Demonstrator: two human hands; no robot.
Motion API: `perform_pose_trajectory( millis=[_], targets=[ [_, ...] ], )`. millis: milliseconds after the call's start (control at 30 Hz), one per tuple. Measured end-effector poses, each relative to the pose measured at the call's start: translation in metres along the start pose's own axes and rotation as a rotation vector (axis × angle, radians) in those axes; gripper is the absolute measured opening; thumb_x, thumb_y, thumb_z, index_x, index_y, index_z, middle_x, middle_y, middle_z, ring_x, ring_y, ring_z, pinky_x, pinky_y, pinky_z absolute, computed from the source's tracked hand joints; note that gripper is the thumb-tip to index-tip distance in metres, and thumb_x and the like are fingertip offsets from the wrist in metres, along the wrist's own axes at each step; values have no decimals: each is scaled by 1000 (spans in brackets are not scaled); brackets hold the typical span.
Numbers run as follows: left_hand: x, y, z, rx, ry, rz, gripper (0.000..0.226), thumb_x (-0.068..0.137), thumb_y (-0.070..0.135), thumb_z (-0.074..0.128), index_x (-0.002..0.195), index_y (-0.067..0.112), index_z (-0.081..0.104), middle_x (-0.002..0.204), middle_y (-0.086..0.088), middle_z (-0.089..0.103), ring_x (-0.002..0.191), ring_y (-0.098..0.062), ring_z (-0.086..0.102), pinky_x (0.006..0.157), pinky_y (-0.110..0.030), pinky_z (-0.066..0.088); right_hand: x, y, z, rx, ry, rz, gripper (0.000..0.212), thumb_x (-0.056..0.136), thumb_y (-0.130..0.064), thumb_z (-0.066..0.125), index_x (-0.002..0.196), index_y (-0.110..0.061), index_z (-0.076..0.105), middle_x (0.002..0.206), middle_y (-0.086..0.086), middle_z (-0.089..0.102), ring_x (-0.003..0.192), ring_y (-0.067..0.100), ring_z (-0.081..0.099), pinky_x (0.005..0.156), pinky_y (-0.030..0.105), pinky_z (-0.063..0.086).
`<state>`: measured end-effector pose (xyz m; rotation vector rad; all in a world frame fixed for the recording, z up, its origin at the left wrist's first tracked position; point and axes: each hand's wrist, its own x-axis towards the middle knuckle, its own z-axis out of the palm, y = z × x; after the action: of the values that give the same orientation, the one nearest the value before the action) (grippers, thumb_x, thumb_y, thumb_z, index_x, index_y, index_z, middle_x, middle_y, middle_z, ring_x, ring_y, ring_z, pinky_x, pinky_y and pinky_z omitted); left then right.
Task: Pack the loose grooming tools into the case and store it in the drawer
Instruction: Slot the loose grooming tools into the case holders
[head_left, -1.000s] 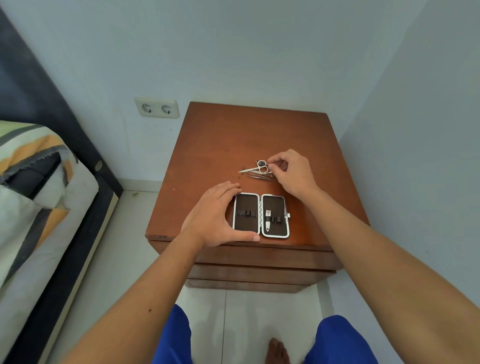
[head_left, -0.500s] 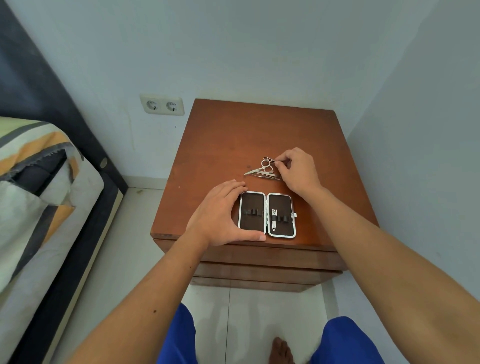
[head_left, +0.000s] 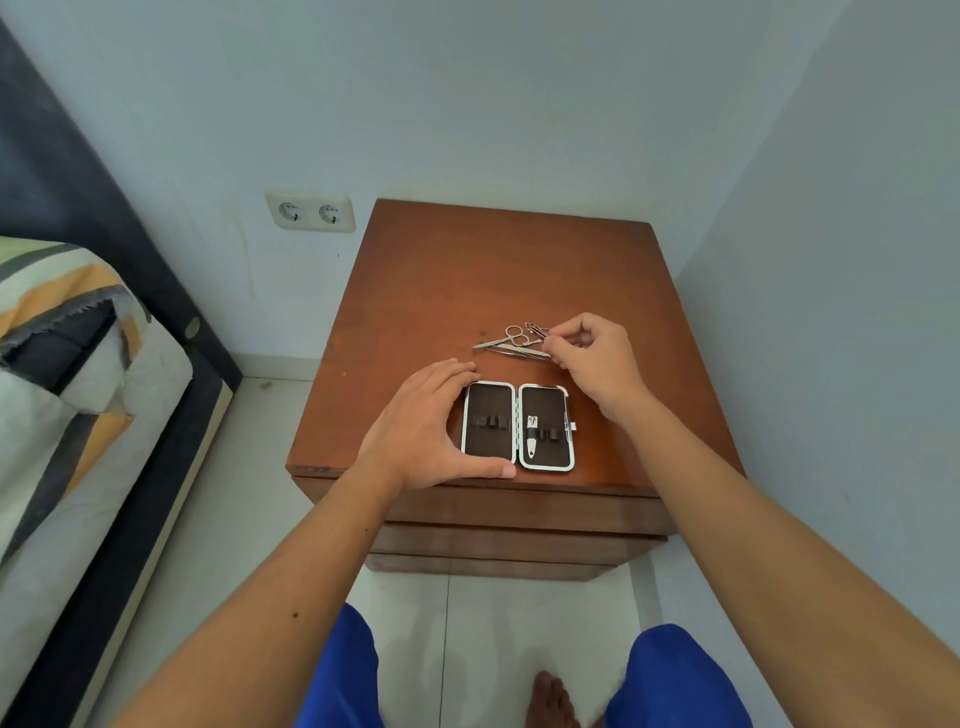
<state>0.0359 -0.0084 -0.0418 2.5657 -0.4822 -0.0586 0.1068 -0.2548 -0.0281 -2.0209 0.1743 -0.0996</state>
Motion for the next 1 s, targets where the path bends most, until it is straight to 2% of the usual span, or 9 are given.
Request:
perform_pose_trajectory(
  millis=[100,133,267,400,533,733,833,1000],
  targets=[
    [-1,-4,-2,7,-6,-13,129,56,100,68,159,29,39,169,11,33,157,-10,23,130,-40,20,-7,7,0,188,-69,34,28,96,-6,70,120,-20,73,86,3,79,75,10,67,77,25,57],
    [-1,-5,-3,12,-7,-17,129,56,99,68,159,29,39,169,11,32,157,-10,23,130,-39,20,-9,8,0,234,-71,54,30,98,-4,68,124,-19,73,89,4,78,76,10,66,77,22,57],
    [-1,-5,-4,22,-2,-11,128,57,98,69,159,28,39,169,11,32,157,-10,22,126,-32,14,-20,11,-4,439,-59,153,23,100,1,63,105,-15,77,88,7,75,75,12,62,75,22,54],
    [-1,-4,-3,35,-5,-11,129,57,99,67,159,27,39,169,10,33,156,-10,23,126,-33,15,-28,13,-8,549,-61,232,12,99,-7,69,106,-5,78,85,8,74,73,12,62,73,23,54],
    [-1,-2,-3,42,-12,-24,130,55,101,66,160,29,38,169,10,32,157,-11,23,126,-35,17,-33,15,-8,475,-46,216,14,91,-16,81,101,-7,80,76,3,74,69,10,60,72,25,52],
    [-1,-3,-2,43,1,-19,129,56,101,66,159,28,39,168,10,33,156,-11,24,126,-34,18,-39,13,-7,280,-58,140,5,92,-25,80,94,-21,82,83,-7,75,68,-3,59,75,18,49],
    [-1,-4,-2,36,10,-15,131,54,102,64,158,27,41,168,10,35,156,-11,25,128,-36,21,-39,14,-8,216,-35,111,3,91,-29,80,90,-27,82,96,-1,79,81,6,61,78,23,48],
    [-2,-3,-2,33,10,-12,129,55,101,66,159,27,40,167,10,35,156,-12,25,127,-36,21,-41,14,-10,210,-46,76,2,91,-25,81,92,-26,82,82,-3,73,78,11,60,78,28,52]
  ],
)
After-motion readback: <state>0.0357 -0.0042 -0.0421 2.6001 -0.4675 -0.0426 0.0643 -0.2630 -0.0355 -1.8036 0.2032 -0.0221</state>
